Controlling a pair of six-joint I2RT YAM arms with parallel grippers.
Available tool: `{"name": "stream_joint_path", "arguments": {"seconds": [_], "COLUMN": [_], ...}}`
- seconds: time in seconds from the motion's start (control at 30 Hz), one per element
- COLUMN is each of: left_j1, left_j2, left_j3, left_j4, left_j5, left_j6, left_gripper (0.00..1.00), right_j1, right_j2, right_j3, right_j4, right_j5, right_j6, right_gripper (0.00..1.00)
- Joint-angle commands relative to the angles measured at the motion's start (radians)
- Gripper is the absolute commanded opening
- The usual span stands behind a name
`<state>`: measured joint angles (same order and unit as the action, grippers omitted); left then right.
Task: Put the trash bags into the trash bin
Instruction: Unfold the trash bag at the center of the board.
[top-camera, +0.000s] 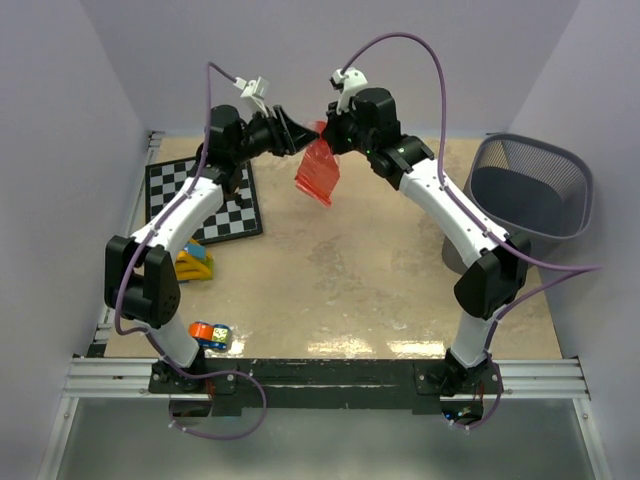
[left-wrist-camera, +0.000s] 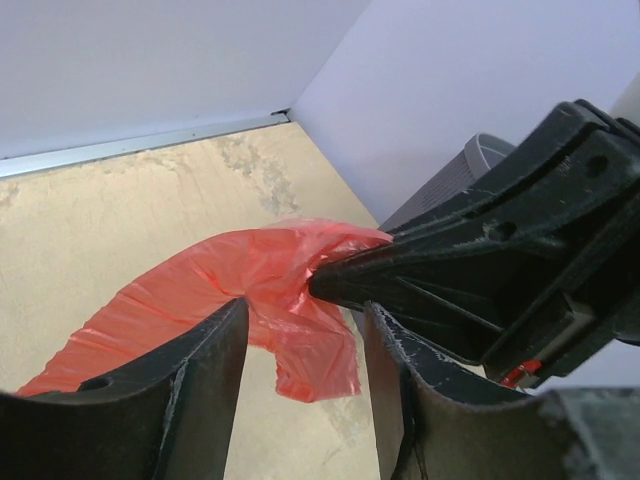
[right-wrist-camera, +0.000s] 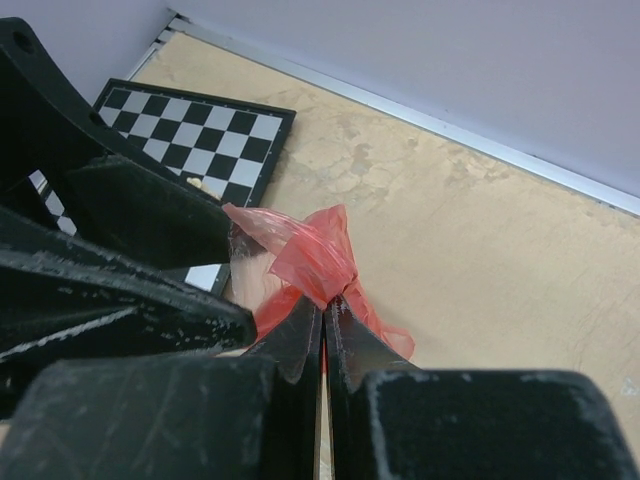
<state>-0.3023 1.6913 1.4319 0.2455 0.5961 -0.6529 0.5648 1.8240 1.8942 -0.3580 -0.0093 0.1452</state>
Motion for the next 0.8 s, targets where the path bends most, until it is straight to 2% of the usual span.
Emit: {"name": "stream_joint_path", "arguments": {"seconds": [0.0,0.2,0.27,0.37,0.5,0.53,0.6,0.77], "left_j1": [0.009,0.009,0.009,0.011,0.008,0.008,0.008,0.005], "left_j2": [0.030,0.068,0.073,0.071,0.038,0.030,0.018,-0.005], "left_j3": [0.053,0.058,0.052,0.042,0.021,0.016,0.006,-0.018], "left_j4": [0.003,-0.028,-0.034,-0.019,0.046,0.049,0.052,0.048], "left_j5": [-0.036,-0.065,-0.074,-0.050,0.010,0.016,0.021,0.030], "left_j6": [-0.044,-0.042,-0.034,-0.005,0.012,0.016,0.025,0.047], "left_gripper": [0.50,0.35,0.23,0.00,0.00,0.00,0.00,0.00], "right_j1": [0.003,0.003,0.003,0.003,0.001,0.003,0.003,-0.006], "right_j2": [-0.061,-0.058,-0.052,-0.046,-0.029,-0.022,-0.006,0.035], "right_j3": [-0.009,-0.020,-0.023,-0.029,-0.038,-0.038,-0.032,-0.007], "right_j4": [0.040,0.042,0.042,0.040,0.036,0.037,0.039,0.045], "right_j5": [0.011,0.012,-0.013,-0.027,-0.046,-0.060,-0.090,-0.147], "right_j6": [-0.019,-0.026,-0.030,-0.032,-0.003,0.011,0.040,0.105], "right_gripper": [0.00,0.00,0.00,0.00,0.02,0.13,0.24,0.33]}}
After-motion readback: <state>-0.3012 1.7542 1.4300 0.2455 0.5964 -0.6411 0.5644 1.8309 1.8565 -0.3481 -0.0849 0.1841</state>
